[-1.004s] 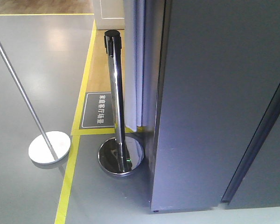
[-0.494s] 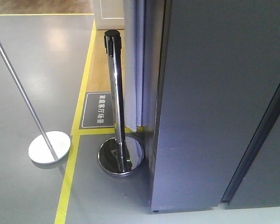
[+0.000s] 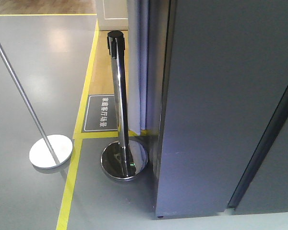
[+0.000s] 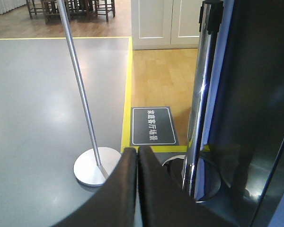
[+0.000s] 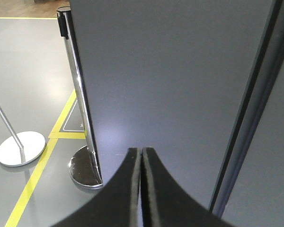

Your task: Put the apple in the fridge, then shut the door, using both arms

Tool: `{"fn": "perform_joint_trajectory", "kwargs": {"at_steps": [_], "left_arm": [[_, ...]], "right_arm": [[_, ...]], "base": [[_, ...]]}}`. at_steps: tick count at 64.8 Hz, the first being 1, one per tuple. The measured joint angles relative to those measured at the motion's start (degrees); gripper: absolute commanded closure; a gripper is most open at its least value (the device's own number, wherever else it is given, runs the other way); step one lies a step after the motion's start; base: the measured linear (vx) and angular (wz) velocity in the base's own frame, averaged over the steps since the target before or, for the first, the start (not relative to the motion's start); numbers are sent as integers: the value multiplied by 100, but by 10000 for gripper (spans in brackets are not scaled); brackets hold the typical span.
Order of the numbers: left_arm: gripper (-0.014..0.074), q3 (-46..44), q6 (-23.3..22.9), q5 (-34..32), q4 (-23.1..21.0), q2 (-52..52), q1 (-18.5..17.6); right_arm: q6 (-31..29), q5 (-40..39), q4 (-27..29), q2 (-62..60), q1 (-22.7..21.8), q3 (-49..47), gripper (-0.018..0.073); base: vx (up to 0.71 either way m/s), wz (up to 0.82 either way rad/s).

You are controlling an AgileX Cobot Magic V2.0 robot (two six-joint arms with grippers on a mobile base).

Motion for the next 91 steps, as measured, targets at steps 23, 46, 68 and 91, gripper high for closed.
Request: {"fn": "perform_joint_trajectory", "kwargs": {"at_steps": [23, 46, 68, 91], "left_arm": [[601, 0, 0, 0, -5, 0, 0], [601, 0, 0, 0, -5, 0, 0], [601, 0, 0, 7, -5, 0, 0], [601, 0, 0, 2, -5, 0, 0]], "right_arm": [[566, 11, -752, -388, 0, 0, 568], [1853, -1196, -1812, -1142, 0, 1491, 568], [1932, -1268, -1809, -1832, 0, 2454, 568], [1934, -1167, -1778, -1832, 0, 2454, 568]], "base": [[0, 0], [0, 0], [0, 0], [0, 0]]}}
